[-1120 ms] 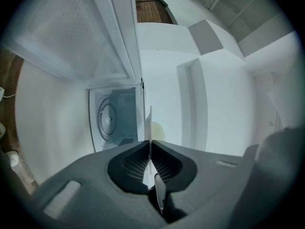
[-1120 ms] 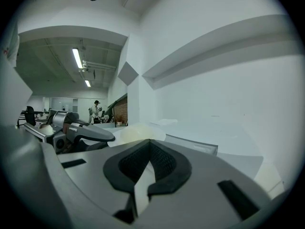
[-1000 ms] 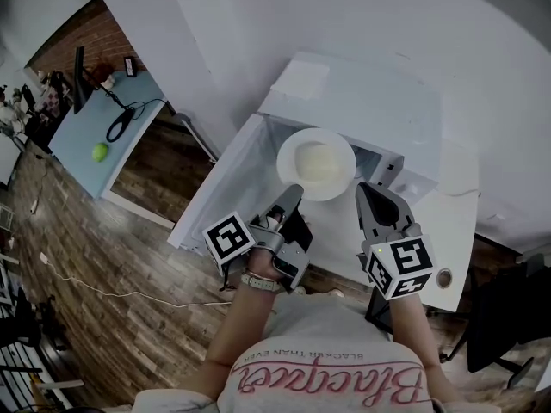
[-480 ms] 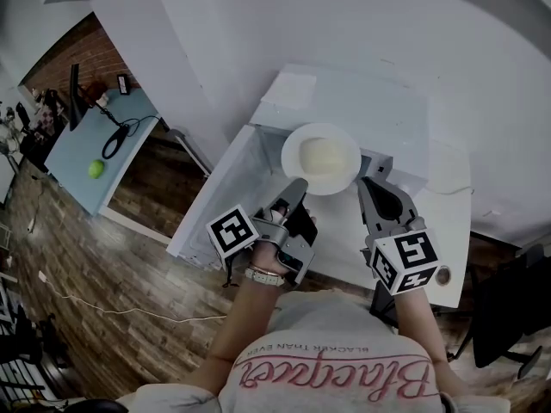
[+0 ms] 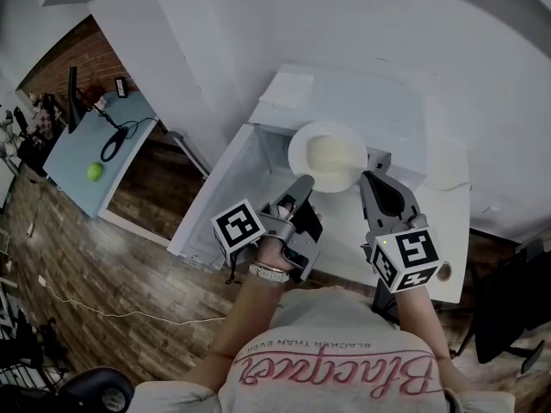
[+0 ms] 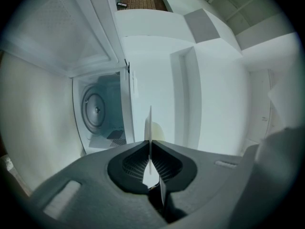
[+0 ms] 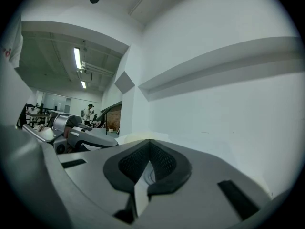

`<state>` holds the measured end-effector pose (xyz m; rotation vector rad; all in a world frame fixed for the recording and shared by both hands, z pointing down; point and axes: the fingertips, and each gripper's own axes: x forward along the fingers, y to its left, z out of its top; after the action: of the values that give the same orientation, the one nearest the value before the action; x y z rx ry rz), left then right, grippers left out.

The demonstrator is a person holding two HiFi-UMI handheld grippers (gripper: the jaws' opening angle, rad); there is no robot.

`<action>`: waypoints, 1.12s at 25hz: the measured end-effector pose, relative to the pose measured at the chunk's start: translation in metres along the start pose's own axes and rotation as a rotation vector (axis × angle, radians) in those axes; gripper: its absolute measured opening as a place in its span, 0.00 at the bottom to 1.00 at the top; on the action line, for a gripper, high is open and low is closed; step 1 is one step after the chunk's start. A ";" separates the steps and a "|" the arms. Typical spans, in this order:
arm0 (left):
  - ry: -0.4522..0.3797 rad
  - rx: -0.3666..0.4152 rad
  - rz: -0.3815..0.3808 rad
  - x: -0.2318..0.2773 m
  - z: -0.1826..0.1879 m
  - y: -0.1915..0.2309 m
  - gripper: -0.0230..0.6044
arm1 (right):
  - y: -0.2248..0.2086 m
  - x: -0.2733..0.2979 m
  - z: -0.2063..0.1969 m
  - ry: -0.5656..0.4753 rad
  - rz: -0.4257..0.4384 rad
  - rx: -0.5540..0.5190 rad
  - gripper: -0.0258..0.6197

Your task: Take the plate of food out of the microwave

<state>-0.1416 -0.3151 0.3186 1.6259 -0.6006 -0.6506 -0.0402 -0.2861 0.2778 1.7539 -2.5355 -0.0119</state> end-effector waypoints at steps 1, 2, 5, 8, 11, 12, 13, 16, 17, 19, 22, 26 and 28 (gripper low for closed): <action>0.003 0.007 -0.004 0.001 -0.001 -0.001 0.07 | -0.002 -0.001 0.001 -0.011 -0.010 0.002 0.06; 0.007 0.014 -0.006 0.001 -0.001 -0.001 0.07 | -0.004 -0.003 0.002 -0.021 -0.019 0.004 0.06; 0.012 0.012 -0.003 0.004 -0.005 0.000 0.07 | -0.008 -0.006 0.000 -0.027 -0.025 0.004 0.06; 0.021 0.016 0.002 0.007 -0.009 0.001 0.07 | -0.008 -0.006 -0.002 -0.023 -0.023 0.006 0.06; 0.028 0.021 -0.005 0.010 -0.013 -0.003 0.07 | -0.006 -0.005 -0.003 -0.019 -0.019 0.009 0.06; 0.031 0.026 -0.003 0.010 -0.014 -0.003 0.07 | -0.005 -0.005 -0.003 -0.018 -0.017 0.009 0.06; 0.034 0.032 0.001 0.010 -0.015 -0.002 0.07 | -0.004 -0.005 -0.004 -0.016 -0.016 0.009 0.06; 0.039 0.044 0.006 0.011 -0.017 0.000 0.07 | -0.003 -0.004 -0.005 -0.014 -0.013 0.006 0.06; 0.039 0.043 0.006 0.011 -0.017 0.000 0.07 | -0.003 -0.003 -0.005 -0.015 -0.012 0.006 0.06; 0.035 0.038 0.006 0.011 -0.018 0.000 0.07 | -0.002 -0.003 -0.005 -0.016 -0.013 0.007 0.06; 0.028 0.038 0.000 0.010 -0.019 0.000 0.07 | -0.001 -0.002 -0.006 -0.013 -0.012 0.005 0.06; 0.012 0.039 -0.008 0.012 -0.019 -0.001 0.07 | 0.000 0.000 -0.007 -0.012 -0.013 0.005 0.06; 0.004 0.041 -0.009 0.012 -0.019 -0.001 0.07 | 0.000 0.001 -0.007 -0.013 -0.016 0.004 0.06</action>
<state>-0.1191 -0.3102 0.3192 1.6682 -0.6074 -0.6456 -0.0405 -0.2868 0.2848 1.7810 -2.5326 -0.0187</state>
